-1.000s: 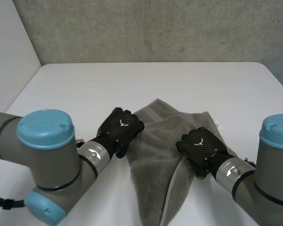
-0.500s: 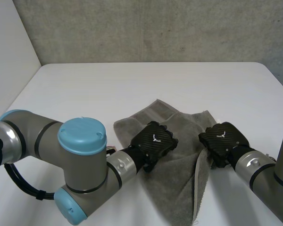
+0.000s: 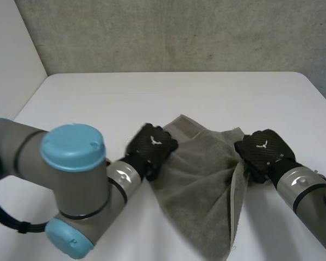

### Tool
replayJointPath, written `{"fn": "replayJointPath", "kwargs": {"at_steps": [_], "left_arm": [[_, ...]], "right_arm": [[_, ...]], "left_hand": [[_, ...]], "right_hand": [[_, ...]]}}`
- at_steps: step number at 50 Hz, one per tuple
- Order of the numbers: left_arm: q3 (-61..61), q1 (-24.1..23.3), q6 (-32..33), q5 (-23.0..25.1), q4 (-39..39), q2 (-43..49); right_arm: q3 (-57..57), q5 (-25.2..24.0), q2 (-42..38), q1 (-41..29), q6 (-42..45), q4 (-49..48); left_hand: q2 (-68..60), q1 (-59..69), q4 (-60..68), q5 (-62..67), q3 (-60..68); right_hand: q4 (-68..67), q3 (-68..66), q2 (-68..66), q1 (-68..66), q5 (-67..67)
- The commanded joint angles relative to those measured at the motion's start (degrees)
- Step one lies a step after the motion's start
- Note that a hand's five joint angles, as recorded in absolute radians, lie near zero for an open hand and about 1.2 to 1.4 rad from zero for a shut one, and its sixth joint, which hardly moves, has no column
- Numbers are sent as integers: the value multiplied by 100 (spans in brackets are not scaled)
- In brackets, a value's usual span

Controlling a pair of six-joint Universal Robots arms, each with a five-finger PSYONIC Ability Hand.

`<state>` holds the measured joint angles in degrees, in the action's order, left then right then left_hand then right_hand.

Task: Fold the towel.

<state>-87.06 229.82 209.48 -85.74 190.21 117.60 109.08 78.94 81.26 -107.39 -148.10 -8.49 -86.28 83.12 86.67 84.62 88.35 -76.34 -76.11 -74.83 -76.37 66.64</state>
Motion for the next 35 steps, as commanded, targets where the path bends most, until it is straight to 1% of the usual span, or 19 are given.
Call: {"fn": "replayJointPath", "kwargs": {"at_steps": [1,2,3,4,6,8,12,14,18,21,22,23,25,26,27,31,33,34,35], "left_arm": [[-259,72,-162,13,218,-185],[-224,37,-249,100,227,-142],[-172,-16,-363,206,227,-37],[-171,-16,-364,207,227,-36],[73,-287,-583,408,157,314],[188,-445,-688,496,70,472],[356,-526,-900,585,-107,650],[557,-596,-1110,611,-203,842],[707,-631,-1277,620,-230,983],[769,-684,-1339,611,-248,1132],[778,-684,-1331,611,-274,1168],[778,-684,-1331,611,-274,1168],[778,-684,-1322,602,-370,1203],[778,-684,-1322,602,-371,1203],[787,-684,-1305,559,-432,1195],[778,-631,-1304,497,-573,1072],[699,-535,-1322,287,-669,775],[699,-535,-1322,286,-669,773],[612,-456,-1348,112,-713,590]], "right_arm": [[8,17,180,-10,-149,-38],[17,17,180,-18,-149,-30],[34,17,171,-10,-149,-29],[34,17,171,-10,-149,-29],[52,8,136,-18,-149,-21],[61,8,119,-18,-149,-21],[70,8,110,-36,-149,-21],[87,-1,101,-45,-149,-21],[105,-1,101,-45,-140,-21],[122,-1,101,-45,-114,-38],[122,-1,101,-45,-114,-38],[122,-1,101,-45,-114,-38],[122,-1,101,-27,-123,-47],[122,-1,101,-27,-123,-47],[114,-1,101,-27,-123,-47],[96,8,110,17,-123,-47],[87,-1,127,60,-131,-47],[87,-27,153,87,-132,-47],[87,-27,154,87,-132,-47]], "left_hand": [[2544,-2227,-2582,-3378,-2750],[4708,-4392,-4747,-5543,-4915],[5330,-5013,-5368,-6164,-5537],[5336,-5020,-5374,-6170,-5543],[5436,-5120,-5475,-6271,-5643],[5470,-5154,-5509,-6304,-5677],[5538,-5221,-5576,-6372,-5745],[5873,-5556,-5911,-6707,-6080],[5824,-5508,-5863,-6658,-6031],[5489,-5173,-5528,-6324,-5696],[4555,-4238,-4593,-5389,-4762],[4545,-4229,-4584,-5380,-4752],[1683,-1367,-1722,-2518,-1890],[1669,-1353,-1707,-2503,-1876],[639,-322,-677,-1473,-846],[628,-312,-667,-1462,-835],[628,-312,-667,-1462,-835],[628,-312,-667,-1462,-835],[628,-312,-667,-1462,-835]], "right_hand": [[-366,-389,-517,-363,336],[-366,-389,-517,-363,336],[-366,-389,-517,-363,336],[-366,-389,-517,-363,336],[-366,-389,-517,-363,336],[-366,-389,-517,-363,336],[-366,-389,-517,-363,336],[-366,-389,-517,-363,336],[-366,-389,-517,-363,336],[-366,-389,-517,-363,336],[-366,-389,-517,-363,336],[-366,-389,-517,-363,336],[-366,-389,-517,-363,336],[-366,-389,-517,-363,336],[-366,-389,-517,-363,336],[-366,-389,-517,-363,336],[-366,-389,-517,-363,336],[-366,-389,-517,-363,336],[-366,-389,-517,-363,336]]}}
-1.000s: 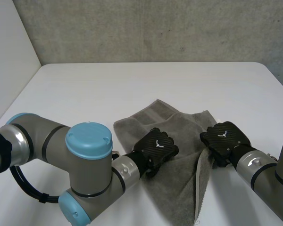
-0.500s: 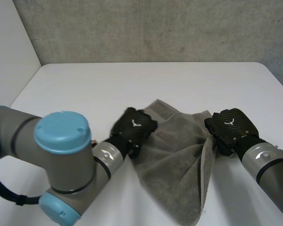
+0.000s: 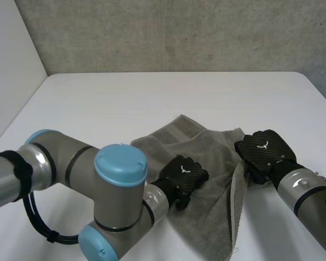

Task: Fold the towel.

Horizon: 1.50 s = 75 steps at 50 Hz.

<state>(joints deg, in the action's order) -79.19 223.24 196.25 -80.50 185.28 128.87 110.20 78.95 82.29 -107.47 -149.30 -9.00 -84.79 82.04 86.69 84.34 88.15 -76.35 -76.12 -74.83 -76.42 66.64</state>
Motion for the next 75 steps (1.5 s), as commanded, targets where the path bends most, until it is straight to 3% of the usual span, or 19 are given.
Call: {"fn": "replayJointPath", "kwargs": {"at_steps": [1,4,16,20,29,30,31,32,33,40,42,49,59,60,61,63,64,65,75], "left_arm": [[-359,376,-43,-562,-212,-738],[-859,771,-26,-773,-185,-1169],[-2836,1493,1,-836,552,-2488],[-3444,1512,36,-844,869,-2638],[-3525,1450,36,-809,905,-2674],[-3438,1433,36,-792,931,-2726],[-3254,1363,45,-792,966,-2770],[-3252,1362,45,-792,966,-2770],[-3043,1266,53,-801,975,-2770],[-2540,1134,45,-801,940,-2577],[-2470,968,53,-792,966,-2288],[-2102,747,71,-836,1054,-1419],[-1661,668,484,-801,984,-687],[-1600,650,571,-809,984,-687],[-1600,650,572,-809,984,-687],[-1460,571,555,-836,993,-722],[-1459,571,554,-836,993,-722],[-1381,510,546,-862,993,-775],[-1354,413,326,-968,1037,-1962]], "right_arm": [[-25,-37,68,103,-11,12],[-25,-46,85,103,-11,29],[2,-72,77,60,-11,65],[37,-64,50,-10,-20,73],[63,-64,68,-64,33,91],[63,-72,77,-64,41,91],[54,-72,85,-64,59,100],[54,-72,86,-64,59,100],[54,-64,94,-64,68,100],[107,-125,173,-37,24,73],[133,-186,235,-37,50,73],[142,-239,261,-55,33,65],[107,-213,279,-11,41,65],[98,-196,288,-11,41,65],[90,-187,331,-2,41,65],[72,-178,375,24,41,65],[72,-178,376,24,41,65],[63,-178,454,50,33,65],[-139,-169,1606,-11,-99,284]], "left_hand": [[479,-204,-669,-1434,-815],[479,-204,-669,-1434,-815],[479,-204,-669,-1434,-815],[479,-204,-669,-1434,-815],[479,-204,-669,-1434,-815],[927,-652,-1117,-1882,-1262],[3130,-2854,-3320,-4084,-3465],[3152,-2877,-3342,-4106,-3487],[4850,-4575,-5040,-5805,-5186],[5742,-5467,-5932,-6697,-6078],[5876,-5601,-6066,-6831,-6212],[6095,-5820,-6285,-7050,-6430],[5641,-5366,-5831,-6596,-5977],[4825,-4550,-5015,-5780,-5161],[4817,-4542,-5007,-5772,-5153],[1519,-1244,-1709,-2474,-1855],[1503,-1228,-1693,-2458,-1839],[490,-215,-680,-1444,-825],[479,-204,-669,-1434,-815]], "right_hand": [[-365,-388,-517,-358,336],[-365,-388,-517,-358,336],[-365,-388,-517,-358,336],[-365,-388,-517,-358,336],[-321,-343,-473,-313,292],[79,57,-73,86,-108],[866,843,714,873,-895],[874,851,722,881,-903],[1473,1451,1321,1480,-1502],[823,801,671,830,-852],[-363,-385,-515,-355,333],[-365,-388,-517,-358,336],[-365,-388,-517,-358,336],[-365,-388,-517,-358,336],[-365,-388,-517,-358,336],[-365,-388,-517,-358,336],[-365,-388,-517,-358,336],[-365,-388,-517,-358,336],[-365,-388,-517,-358,336]]}}
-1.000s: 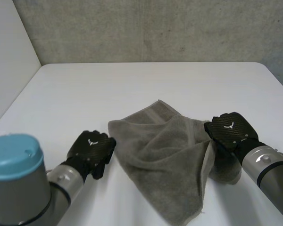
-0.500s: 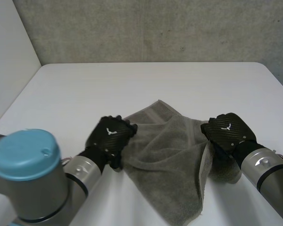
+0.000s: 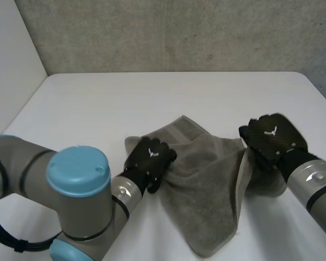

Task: Fold the towel.

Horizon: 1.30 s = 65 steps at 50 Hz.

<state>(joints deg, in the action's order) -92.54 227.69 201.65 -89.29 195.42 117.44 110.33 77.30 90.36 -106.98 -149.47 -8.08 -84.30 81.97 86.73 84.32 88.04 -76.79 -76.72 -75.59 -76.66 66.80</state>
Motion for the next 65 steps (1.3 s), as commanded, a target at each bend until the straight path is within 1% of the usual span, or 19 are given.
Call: {"fn": "replayJointPath", "kwargs": {"at_steps": [1,7,13,15,19,24,26,27,30,38,40,41,42,43,45,47,53,61,65], "left_arm": [[-9,-32,-309,-150,5,-1115],[175,47,-424,-124,5,-2328],[386,390,-407,-89,-48,-2647],[439,740,-372,7,-126,-2534],[474,970,-354,219,-188,-1997],[694,1304,-328,597,-206,-1056],[799,1409,-328,711,-197,-714],[921,1479,-319,807,-180,-357],[1508,1506,-293,991,-197,522],[2645,1488,-222,904,-215,1475],[2812,1488,-231,773,-285,1519],[2812,1488,-231,772,-285,1519],[2760,1488,-231,694,-363,1458],[2759,1488,-231,693,-364,1457],[2471,1506,-240,536,-618,1047],[2252,1523,-275,448,-697,783],[970,1751,-266,246,-724,-341],[-815,1691,-424,122,-690,-1924],[-1352,1690,-538,105,-628,-2145]], "right_arm": [[-274,-4,1034,-77,-125,341],[-1187,-65,1650,-60,-476,1009],[-1707,-398,1643,-33,-609,1536],[-1716,-504,1521,-51,-601,1677],[-1743,-733,887,-200,-592,1775],[-1936,-733,-115,-956,-592,1740],[-2268,-585,-954,-1315,-565,1652],[-2270,-584,-959,-1316,-565,1652],[-2813,90,-1967,-1474,-679,1249],[-3526,1295,-2979,-1483,-838,817],[-3562,1453,-3094,-1475,-846,799],[-3571,1568,-3138,-1440,-855,738],[-3571,1569,-3139,-1440,-855,738],[-3536,1656,-3147,-1413,-855,659],[-3492,1692,-3156,-1404,-855,571],[-3439,1692,-3174,-1396,-864,483],[-3316,1692,-3183,-1325,-855,360],[-3281,1657,-3341,-1185,-864,360],[-3281,1640,-3385,-1176,-855,360]], "left_hand": [[430,-197,-673,-1432,-804],[430,-197,-673,-1432,-804],[430,-197,-673,-1432,-804],[430,-197,-673,-1432,-804],[430,-197,-673,-1432,-804],[430,-197,-673,-1432,-804],[430,-197,-673,-1432,-804],[430,-197,-673,-1432,-804],[430,-197,-673,-1432,-804],[461,-229,-704,-1463,-836],[3405,-3172,-3647,-4406,-3779],[3422,-3189,-3665,-4424,-3796],[5320,-5088,-5563,-6322,-5695],[5340,-5107,-5582,-6341,-5714],[6814,-6582,-7057,-7816,-7189],[7120,-6887,-7362,-8121,-7494],[6956,-6724,-7199,-7958,-7331],[6904,-6671,-7147,-7906,-7278],[6904,-6671,-7147,-7906,-7278]], "right_hand": [[-321,-328,-441,-334,320],[-321,-328,-441,-334,320],[-321,-328,-441,-334,320],[-321,-328,-441,-334,320],[-321,-328,-441,-334,320],[-321,-328,-441,-334,320],[-321,-328,-441,-334,320],[-321,-328,-441,-334,320],[-321,-328,-441,-334,320],[-321,-328,-441,-334,320],[-321,-328,-441,-334,320],[-321,-328,-441,-334,320],[-321,-328,-441,-334,320],[-321,-328,-441,-334,320],[-321,-328,-441,-334,320],[-321,-328,-441,-334,320],[-321,-328,-441,-334,320],[-321,-328,-441,-334,320],[-321,-328,-441,-334,320]]}}
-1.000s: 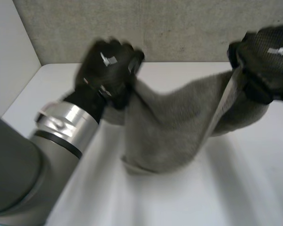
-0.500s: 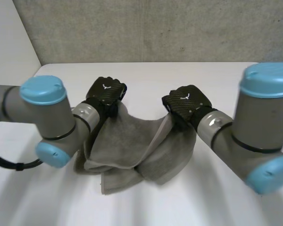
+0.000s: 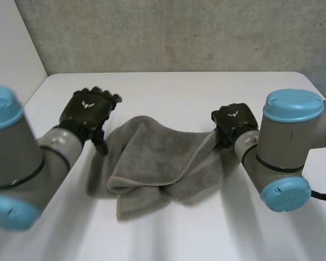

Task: Fold the towel.

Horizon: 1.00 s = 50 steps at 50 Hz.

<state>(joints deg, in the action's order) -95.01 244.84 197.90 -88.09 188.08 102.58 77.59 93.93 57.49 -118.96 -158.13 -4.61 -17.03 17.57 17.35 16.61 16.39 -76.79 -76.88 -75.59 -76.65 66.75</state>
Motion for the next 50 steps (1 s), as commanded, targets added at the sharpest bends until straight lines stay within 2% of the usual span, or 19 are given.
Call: {"fn": "replayJointPath", "kwargs": {"at_steps": [1,5,17,21,23,24,28,29,31,37,41,42,44,45,46,47,48,49,50], "left_arm": [[-1299,-41,-234,-15,150,-669],[-1494,-129,-367,-15,220,-599],[-1274,-358,-560,-7,449,464],[-1107,-472,-621,-24,625,781],[-959,-481,-586,-50,756,1008],[-958,-481,-586,-51,756,1009],[-660,-498,-586,-313,923,1228],[-659,-498,-586,-314,923,1229],[-397,-498,-586,-524,1028,1351],[279,-490,-473,-718,1213,1431],[1463,-437,114,-719,1319,1597],[1468,-437,117,-719,1319,1598],[2561,-419,834,-692,1389,1668],[2566,-419,838,-692,1389,1668],[3167,-419,1203,-683,1528,1694],[3730,-419,1555,-675,1808,1756],[3735,-419,1558,-675,1811,1756],[4197,-419,1845,-657,2159,1800],[4201,-419,1848,-657,2163,1800]], "right_arm": [[-7,-24,-97,22,11,13],[-7,-33,-115,14,11,4],[72,-15,-185,-22,19,-5],[63,-15,-264,-30,28,-5],[55,-15,-264,-30,28,-5],[55,-15,-264,-22,28,-5],[37,-33,-256,-13,28,-5],[37,-41,-247,-4,37,-5],[20,-50,-238,-4,63,-5],[-208,-138,-203,14,238,-22],[-754,-191,-185,22,661,-154],[-1076,-182,-185,31,818,-380],[-1361,-182,-168,57,863,-761],[-1535,-182,-115,66,846,-1422],[-1562,-191,16,66,820,-2273],[-1563,-191,17,66,819,-2281],[-1519,-234,243,58,811,-3151],[-1519,-235,245,57,810,-3160],[-1432,-217,498,49,819,-3900]], "left_hand": [[161,-215,-192,-1118,-96],[93,-147,-124,-1051,-29],[-782,727,750,-176,846],[-1673,1619,1642,716,1738],[-3330,3276,3299,2373,3395],[-3338,3284,3307,2381,3403],[-5014,4960,4983,4057,5079],[-5020,4966,4989,4063,5085],[-6292,6238,6261,5334,6356],[-6297,6243,6265,5339,6361],[-6297,6243,6265,5339,6361],[-6297,6243,6265,5339,6361],[-6297,6243,6265,5339,6361],[-6297,6243,6265,5339,6361],[-6297,6243,6265,5339,6361],[-6297,6243,6265,5339,6361],[-6297,6243,6265,5339,6361],[-6297,6243,6265,5339,6361],[-6297,6243,6265,5339,6361]], "right_hand": [[-321,-312,-441,-335,325],[-321,-312,-441,-335,325],[-321,-312,-441,-335,325],[-321,-312,-441,-335,325],[-321,-312,-441,-335,325],[-321,-312,-441,-335,325],[-321,-312,-441,-335,325],[-321,-312,-441,-335,325],[-321,-312,-441,-335,325],[-321,-312,-441,-335,325],[-321,-312,-441,-335,325],[-321,-312,-441,-335,325],[-321,-312,-441,-335,325],[-321,-312,-441,-335,325],[-321,-312,-441,-335,325],[-321,-312,-441,-335,325],[-321,-312,-441,-335,325],[-321,-312,-441,-335,325],[-321,-312,-441,-335,325]]}}
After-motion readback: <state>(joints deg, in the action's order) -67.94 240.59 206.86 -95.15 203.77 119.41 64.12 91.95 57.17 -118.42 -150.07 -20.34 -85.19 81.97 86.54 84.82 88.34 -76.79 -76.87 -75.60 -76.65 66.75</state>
